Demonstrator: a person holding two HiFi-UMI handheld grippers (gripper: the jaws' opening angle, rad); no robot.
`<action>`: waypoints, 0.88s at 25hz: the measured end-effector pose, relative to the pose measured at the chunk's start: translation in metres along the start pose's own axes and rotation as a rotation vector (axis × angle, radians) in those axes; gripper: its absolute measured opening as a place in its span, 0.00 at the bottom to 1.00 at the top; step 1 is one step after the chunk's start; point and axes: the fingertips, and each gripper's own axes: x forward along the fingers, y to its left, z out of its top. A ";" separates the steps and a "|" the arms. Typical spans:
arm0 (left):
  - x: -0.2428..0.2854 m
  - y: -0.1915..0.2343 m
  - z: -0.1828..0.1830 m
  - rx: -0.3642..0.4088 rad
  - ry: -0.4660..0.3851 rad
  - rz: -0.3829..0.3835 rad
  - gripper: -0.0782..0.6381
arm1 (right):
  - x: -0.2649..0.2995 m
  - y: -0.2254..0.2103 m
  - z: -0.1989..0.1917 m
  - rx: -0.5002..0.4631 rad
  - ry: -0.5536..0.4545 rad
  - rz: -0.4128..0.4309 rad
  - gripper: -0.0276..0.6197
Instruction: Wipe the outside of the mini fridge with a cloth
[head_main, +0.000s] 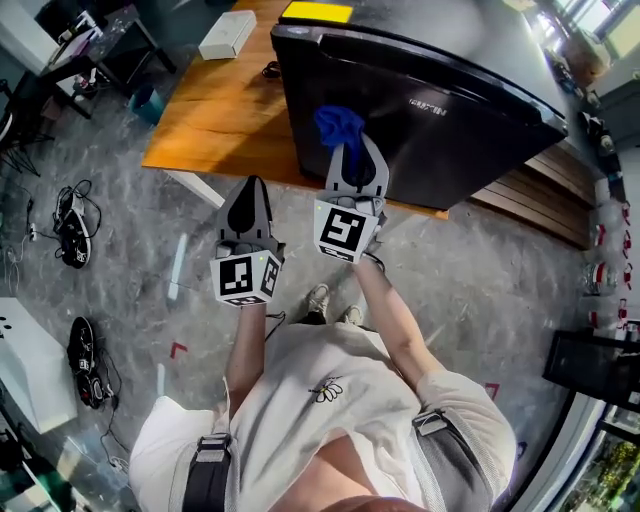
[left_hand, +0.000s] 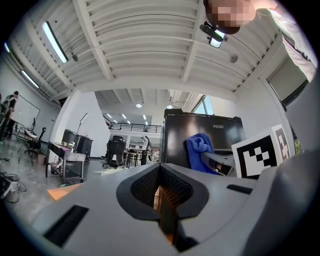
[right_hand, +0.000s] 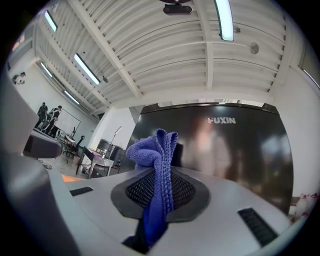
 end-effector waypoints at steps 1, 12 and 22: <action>0.002 -0.006 -0.001 -0.001 0.000 -0.012 0.12 | -0.003 -0.006 -0.001 -0.003 0.005 -0.010 0.14; 0.015 -0.059 -0.004 -0.011 -0.002 -0.116 0.12 | -0.037 -0.087 -0.011 -0.029 0.035 -0.147 0.14; 0.025 -0.099 -0.004 -0.014 -0.003 -0.179 0.12 | -0.065 -0.168 -0.023 -0.067 0.069 -0.286 0.14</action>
